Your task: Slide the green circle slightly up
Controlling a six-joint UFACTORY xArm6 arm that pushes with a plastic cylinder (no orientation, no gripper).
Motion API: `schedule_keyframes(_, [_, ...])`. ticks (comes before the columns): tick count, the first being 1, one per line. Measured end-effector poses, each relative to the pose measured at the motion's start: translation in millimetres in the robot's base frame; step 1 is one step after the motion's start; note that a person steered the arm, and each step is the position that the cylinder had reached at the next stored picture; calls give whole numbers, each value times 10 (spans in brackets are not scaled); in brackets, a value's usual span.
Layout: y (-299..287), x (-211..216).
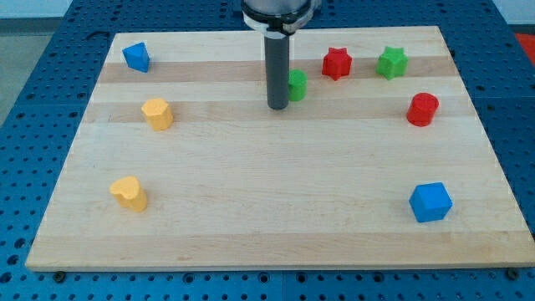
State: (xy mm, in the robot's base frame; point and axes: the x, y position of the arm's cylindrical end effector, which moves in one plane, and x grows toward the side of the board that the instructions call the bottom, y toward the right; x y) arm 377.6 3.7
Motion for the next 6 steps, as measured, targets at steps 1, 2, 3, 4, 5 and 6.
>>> schedule_keyframes(1, [197, -20])
schedule_keyframes(2, [330, -46])
schedule_keyframes(3, [265, -245])
schedule_keyframes(4, [167, -484])
schedule_keyframes(5, [19, -483])
schedule_keyframes(6, [-83, -380])
